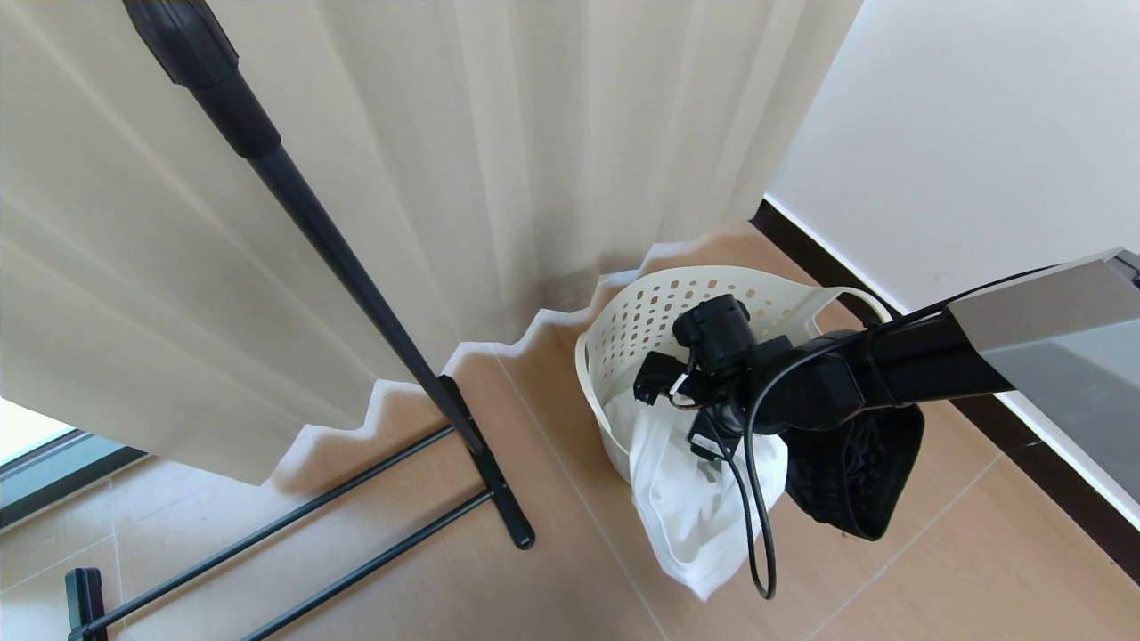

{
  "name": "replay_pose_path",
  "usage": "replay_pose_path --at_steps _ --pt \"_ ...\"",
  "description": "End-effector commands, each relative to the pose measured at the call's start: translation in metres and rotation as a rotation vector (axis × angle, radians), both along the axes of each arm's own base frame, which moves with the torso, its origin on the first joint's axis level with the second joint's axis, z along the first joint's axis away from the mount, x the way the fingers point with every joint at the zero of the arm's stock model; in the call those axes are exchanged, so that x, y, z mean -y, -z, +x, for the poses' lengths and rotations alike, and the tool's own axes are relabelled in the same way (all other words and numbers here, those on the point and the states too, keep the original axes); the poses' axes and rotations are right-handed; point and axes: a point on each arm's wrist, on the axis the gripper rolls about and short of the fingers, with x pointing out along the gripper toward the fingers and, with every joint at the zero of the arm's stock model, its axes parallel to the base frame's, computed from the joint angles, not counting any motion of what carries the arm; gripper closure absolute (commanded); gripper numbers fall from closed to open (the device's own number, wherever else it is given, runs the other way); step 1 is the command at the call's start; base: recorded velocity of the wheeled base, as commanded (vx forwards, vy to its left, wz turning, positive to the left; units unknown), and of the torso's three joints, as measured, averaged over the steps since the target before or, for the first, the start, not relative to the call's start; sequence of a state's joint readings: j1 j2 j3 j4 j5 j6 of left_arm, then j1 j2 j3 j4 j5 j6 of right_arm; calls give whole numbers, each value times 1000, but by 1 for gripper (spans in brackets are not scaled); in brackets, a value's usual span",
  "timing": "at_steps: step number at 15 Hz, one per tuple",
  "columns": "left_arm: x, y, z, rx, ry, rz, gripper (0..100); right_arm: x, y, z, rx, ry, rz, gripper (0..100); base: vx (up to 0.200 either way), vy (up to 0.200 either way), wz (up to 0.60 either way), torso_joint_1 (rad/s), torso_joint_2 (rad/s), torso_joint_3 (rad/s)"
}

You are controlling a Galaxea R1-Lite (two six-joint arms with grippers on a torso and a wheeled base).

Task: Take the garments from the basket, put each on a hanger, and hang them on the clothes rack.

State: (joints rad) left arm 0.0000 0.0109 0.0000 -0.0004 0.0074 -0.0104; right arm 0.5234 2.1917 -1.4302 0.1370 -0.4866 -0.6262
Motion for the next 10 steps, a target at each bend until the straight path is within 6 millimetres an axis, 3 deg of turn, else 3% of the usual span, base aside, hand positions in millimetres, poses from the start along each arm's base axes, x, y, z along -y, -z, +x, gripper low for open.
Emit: replay_pose_path --at_steps 1,5,7,10 --pt "0 0 0 0 0 0 0 -1 -1 1 19 -2 13 100 0 0 0 0 0 0" --pt "0 0 0 0 0 0 0 0 -7 -5 51 9 46 100 0 0 0 0 0 0" --pt "0 0 0 -2 0 0 0 2 -17 -18 95 1 79 100 0 0 0 0 0 0" --pt "0 0 0 -2 0 1 0 14 -45 -67 278 -21 204 100 0 0 0 0 0 0"
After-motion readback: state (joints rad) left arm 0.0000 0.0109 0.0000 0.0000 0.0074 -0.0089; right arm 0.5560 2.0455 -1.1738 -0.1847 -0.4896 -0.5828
